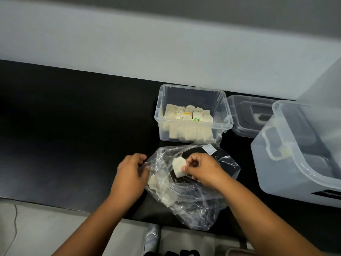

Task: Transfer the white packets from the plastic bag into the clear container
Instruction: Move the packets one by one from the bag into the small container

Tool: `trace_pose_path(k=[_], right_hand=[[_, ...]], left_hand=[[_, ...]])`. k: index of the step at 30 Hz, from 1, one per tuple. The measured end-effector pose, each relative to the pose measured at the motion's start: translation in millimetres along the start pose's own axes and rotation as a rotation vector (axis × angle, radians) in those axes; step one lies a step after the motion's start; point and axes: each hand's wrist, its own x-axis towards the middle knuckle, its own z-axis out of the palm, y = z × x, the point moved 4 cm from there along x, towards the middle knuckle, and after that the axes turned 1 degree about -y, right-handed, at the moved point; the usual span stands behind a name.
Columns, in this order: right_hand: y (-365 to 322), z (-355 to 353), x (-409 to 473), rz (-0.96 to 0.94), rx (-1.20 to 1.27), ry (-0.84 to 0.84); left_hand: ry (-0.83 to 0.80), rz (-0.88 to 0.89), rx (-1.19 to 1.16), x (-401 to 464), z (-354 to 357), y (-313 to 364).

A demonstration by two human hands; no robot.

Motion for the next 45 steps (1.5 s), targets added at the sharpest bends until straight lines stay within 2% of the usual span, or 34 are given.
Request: trace_pose_path(k=[2, 4, 6, 8, 10, 13, 17, 23, 26, 32, 39, 45], right_hand=[[5.5, -6.8, -5.3, 0.000, -0.040, 0.028], [9.3, -11.8, -9.3, 0.004, -0.088, 0.054], [12.0, -15.9, -13.3, 0.023, -0.113, 0.067], [15.6, -17.1, -16.4, 0.063, -0.092, 0.062], [19.6, -16.1, -19.1, 0.107, -0.054, 0.059], [23.4, -15.0, -21.3, 0.124, -0.056, 0.091], [25.2, -14.0, -25.1, 0.129, -0.068, 0.124], [25.6, -12.8, -26.3, 0.163, -0.033, 0.153], [23.3, -13.3, -24.8, 0.187, -0.065, 0.146], [16.1, -11.3, -23.4, 0.191, -0.115, 0.154], [13.4, -12.5, -25.3, 0.169, -0.139, 0.160], [12.1, -11.7, -27.3, 0.177, -0.158, 0.149]], left_hand=[[0.106, 0.130, 0.094, 0.5, -4.9, 18.7], [0.138, 0.376, 0.136, 0.9, -10.1, 49.9], [-0.003, 0.647, 0.171, 3.0, -5.2, 80.9], [-0.294, 0.766, 0.277, 10.7, 12.1, 99.2], [-0.512, 0.757, 0.524, 22.4, 33.1, 101.1], [-0.640, 0.792, 0.945, 31.7, 49.7, 96.4], [-0.767, 0.696, 1.079, 39.5, 46.1, 92.3], [-0.716, 0.676, 1.037, 52.8, 32.4, 90.9], [-0.738, 0.622, 1.057, 52.9, 29.6, 89.1], [-0.792, 0.622, 1.081, 45.5, 36.0, 79.4], [-0.713, 0.668, 1.062, 39.3, 44.3, 65.2], [-0.789, 0.606, 0.993, 41.2, 43.6, 59.3]])
